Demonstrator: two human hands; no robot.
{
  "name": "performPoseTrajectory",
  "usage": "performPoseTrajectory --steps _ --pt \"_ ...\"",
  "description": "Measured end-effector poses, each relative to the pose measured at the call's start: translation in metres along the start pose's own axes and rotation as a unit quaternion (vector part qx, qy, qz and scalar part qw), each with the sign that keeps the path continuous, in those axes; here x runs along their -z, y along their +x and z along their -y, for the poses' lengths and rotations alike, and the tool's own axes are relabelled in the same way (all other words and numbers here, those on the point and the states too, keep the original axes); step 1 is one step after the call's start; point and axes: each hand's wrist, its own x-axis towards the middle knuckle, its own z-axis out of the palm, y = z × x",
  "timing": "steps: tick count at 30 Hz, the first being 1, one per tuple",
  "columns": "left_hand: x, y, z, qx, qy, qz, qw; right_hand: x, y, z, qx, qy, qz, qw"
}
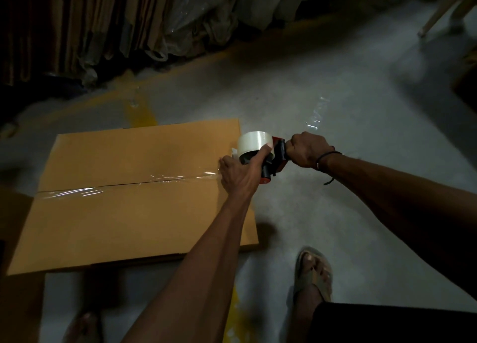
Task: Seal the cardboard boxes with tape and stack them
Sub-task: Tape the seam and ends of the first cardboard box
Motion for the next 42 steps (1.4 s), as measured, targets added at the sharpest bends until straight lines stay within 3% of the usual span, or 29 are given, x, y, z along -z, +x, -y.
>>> performPoseTrajectory --steps 8,13,21,25,30,33,42 --pt "0.001 0.007 0.003 0.010 -0.007 -0.007 1.000 0.004 -0.005 0.008 -0.008 -0.004 -0.043 0.999" --pt "-0.001 -0.008 -0.001 -0.022 0.153 0.034 0.987 -0.001 -0.017 -0.001 -0.044 -0.030 -0.068 0.996" --pt "0.001 -0.011 0.005 -0.060 0.241 0.058 0.967 -0.043 -0.030 -0.023 -0.129 0.035 -0.070 0.988" --pt "0.015 -0.012 0.023 -0.133 0.306 0.041 0.942 -0.062 -0.045 -0.023 -0.211 0.037 -0.091 0.973" --pt "0.041 -0.007 0.067 -0.300 0.387 -0.013 0.872 -0.136 -0.054 0.002 -0.334 0.244 -0.051 0.909" --pt "0.045 0.001 0.088 -0.314 0.401 -0.012 0.861 -0.166 -0.054 0.015 -0.363 0.307 -0.038 0.879" --pt "0.035 0.004 0.099 -0.335 0.428 -0.025 0.839 -0.203 -0.049 0.032 -0.356 0.294 -0.008 0.887"
